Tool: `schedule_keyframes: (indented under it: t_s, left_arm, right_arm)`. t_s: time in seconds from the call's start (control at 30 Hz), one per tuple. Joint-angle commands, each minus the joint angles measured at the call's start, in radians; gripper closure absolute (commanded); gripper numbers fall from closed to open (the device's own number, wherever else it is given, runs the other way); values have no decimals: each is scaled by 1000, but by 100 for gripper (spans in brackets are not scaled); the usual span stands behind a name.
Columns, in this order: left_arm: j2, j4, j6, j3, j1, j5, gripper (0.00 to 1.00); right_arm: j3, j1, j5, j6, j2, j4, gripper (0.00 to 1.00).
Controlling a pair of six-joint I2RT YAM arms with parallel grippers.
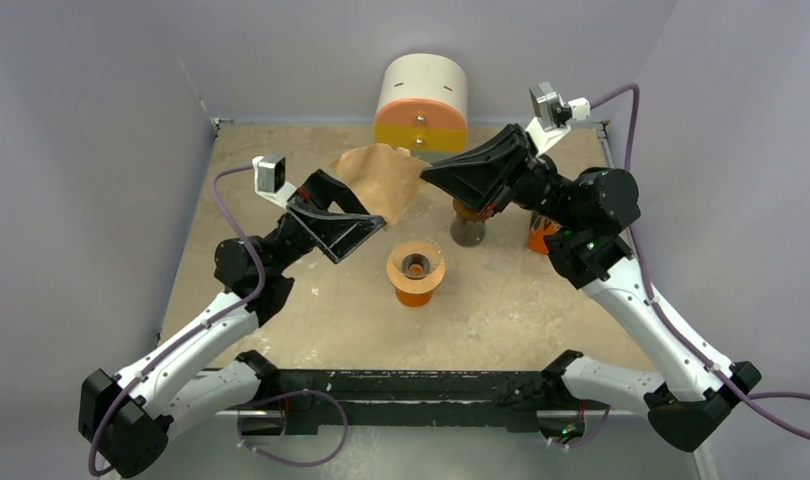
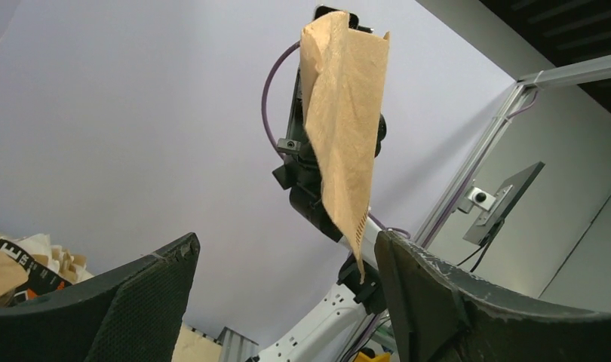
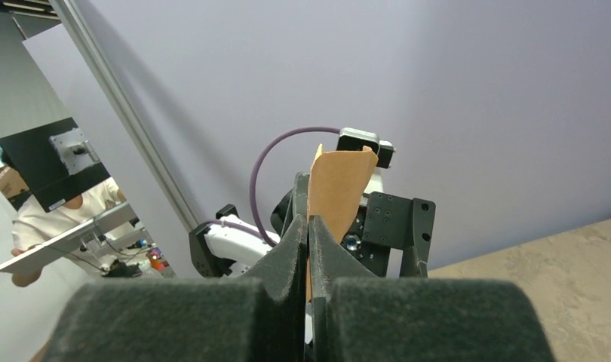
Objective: Place the coffee filter in the dripper
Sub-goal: Place the coffee filter in the coffee dripper.
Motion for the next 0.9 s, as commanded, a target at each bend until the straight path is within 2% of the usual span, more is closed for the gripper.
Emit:
schedule_keyframes:
  t_s: [0.0,0.2,0.47,0.53,0.6,0.63,0.87]
  left_arm:
    - [19,153,-43,27,-1,-8,17]
    - [38,183,-43,59,-2,11,30]
    - [53,212,-35,108,-2,62,65]
    - [53,212,-28,112,-1,70,77]
    - [54,210,-20,116,-1,82,98]
    - [54,203,-16,117,-2,88,100]
    - [35,135,64,132,-1,146,100]
  right_arm:
    - [-3,31,28,-1,6,96,100]
    - [-22,55,45,-22,5,103,100]
    - [-58,59,60,-52,-32,82,100]
    - [-67,60,65,-63,-42,73,100]
    - [-79,60,73,-68,-56,68,100]
    - [-84,60,75,-69,-61,66,100]
    - [-113,60,86,-77,-94,48,100]
